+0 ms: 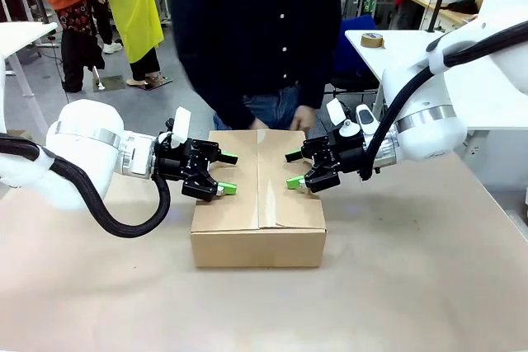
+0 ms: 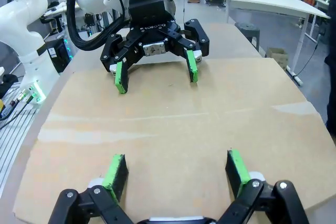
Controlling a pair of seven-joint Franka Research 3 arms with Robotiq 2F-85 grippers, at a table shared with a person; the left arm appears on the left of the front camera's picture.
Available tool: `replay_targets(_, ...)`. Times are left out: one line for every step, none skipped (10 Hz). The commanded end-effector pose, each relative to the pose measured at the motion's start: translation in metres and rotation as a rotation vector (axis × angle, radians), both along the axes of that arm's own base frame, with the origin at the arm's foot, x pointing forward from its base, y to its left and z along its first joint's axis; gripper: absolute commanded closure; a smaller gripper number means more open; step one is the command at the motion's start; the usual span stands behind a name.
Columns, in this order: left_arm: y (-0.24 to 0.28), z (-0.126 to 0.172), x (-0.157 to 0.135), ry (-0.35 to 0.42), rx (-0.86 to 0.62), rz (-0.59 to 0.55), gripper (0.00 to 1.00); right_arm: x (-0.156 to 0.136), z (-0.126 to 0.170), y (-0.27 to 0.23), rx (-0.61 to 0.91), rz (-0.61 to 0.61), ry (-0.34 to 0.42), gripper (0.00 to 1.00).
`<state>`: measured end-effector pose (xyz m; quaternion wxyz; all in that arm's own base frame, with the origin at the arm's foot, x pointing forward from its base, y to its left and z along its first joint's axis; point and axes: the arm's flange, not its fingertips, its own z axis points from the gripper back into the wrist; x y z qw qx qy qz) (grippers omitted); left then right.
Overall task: Pack the gift set into the box.
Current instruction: Press and hold the closed box until the human finishes sealing it.
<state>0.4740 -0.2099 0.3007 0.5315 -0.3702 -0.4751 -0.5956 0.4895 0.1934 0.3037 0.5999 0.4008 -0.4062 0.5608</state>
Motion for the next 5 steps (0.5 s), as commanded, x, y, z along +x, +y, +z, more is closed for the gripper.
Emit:
replay_targets(0.0014,-0.0028,-0.0006,-0.001,-0.001,-0.012,0.0,0.0,-0.0002,0.0005,0.001,-0.001,-0.004,0.0)
replay_targets(0.0014,-0.0028,-0.0006,-0.001,-0.001,-0.012,0.0,0.0,-0.0002,0.0005,0.001,-0.001,-0.004,0.0)
replay_targets(0.0014,-0.0028,-0.0006,-0.001,-0.001,-0.012,0.0,0.0,-0.0002,0.0005,0.001,-0.001,-0.004,0.0)
replay_targets(0.0014,-0.0028,-0.0006,-0.001,-0.001,-0.012,0.0,0.0,-0.0002,0.0005,0.001,-0.001,-0.004,0.0)
replay_targets(0.0014,-0.0028,-0.0006,-0.001,-0.001,-0.012,0.0,0.0,-0.0002,0.0005,0.001,-0.001,-0.004,0.0)
